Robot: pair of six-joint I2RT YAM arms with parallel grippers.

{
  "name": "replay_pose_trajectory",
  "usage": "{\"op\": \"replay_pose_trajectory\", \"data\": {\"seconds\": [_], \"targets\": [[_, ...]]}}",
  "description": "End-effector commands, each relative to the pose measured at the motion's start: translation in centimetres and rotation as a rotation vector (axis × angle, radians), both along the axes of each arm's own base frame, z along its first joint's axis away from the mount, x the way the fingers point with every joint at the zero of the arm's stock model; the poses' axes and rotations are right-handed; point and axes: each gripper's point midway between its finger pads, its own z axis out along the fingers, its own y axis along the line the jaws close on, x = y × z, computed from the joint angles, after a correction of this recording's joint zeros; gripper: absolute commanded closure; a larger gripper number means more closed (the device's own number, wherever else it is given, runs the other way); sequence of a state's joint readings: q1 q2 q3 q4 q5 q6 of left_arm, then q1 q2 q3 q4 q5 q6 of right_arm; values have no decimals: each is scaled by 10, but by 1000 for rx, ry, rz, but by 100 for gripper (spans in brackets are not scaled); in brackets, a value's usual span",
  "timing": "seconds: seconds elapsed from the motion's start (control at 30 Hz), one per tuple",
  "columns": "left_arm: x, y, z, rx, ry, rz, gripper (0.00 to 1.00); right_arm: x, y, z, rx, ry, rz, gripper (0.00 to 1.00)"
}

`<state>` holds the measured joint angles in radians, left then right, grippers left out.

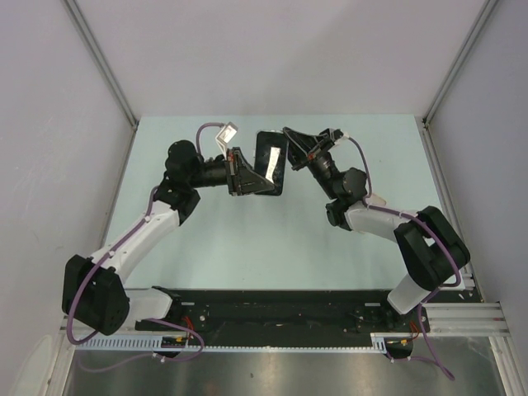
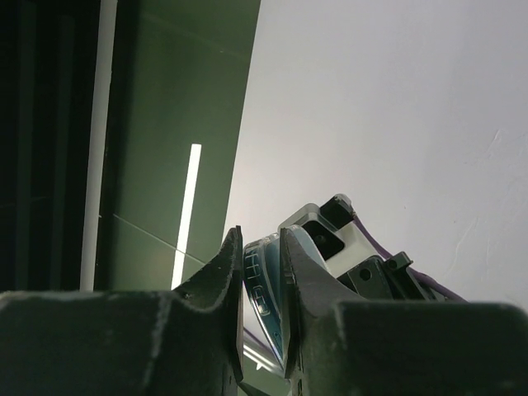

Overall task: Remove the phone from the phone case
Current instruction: Remove the phone case from the phone.

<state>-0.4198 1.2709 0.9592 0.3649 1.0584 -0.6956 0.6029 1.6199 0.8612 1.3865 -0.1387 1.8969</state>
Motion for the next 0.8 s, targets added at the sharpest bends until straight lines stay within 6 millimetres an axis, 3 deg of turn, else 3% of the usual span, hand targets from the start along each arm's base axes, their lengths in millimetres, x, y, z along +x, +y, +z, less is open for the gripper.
{"op": "replay_pose_trajectory", "data": {"seconds": [0.0,0.3,0.6,0.77], "targets": [[-21,3,29,-40,-324,-90,100,-47,-16,54,282,-46,245,100],[-12,1,54,-38,-411,-79,100,-46,-4,48,271,-32,274,100],[-27,8,81,-43,-503,-94,100,-42,-3,51,284,-30,284,100],[-30,11,78,-23,-525,-95,100,-42,-3,55,298,-32,290,100]]}}
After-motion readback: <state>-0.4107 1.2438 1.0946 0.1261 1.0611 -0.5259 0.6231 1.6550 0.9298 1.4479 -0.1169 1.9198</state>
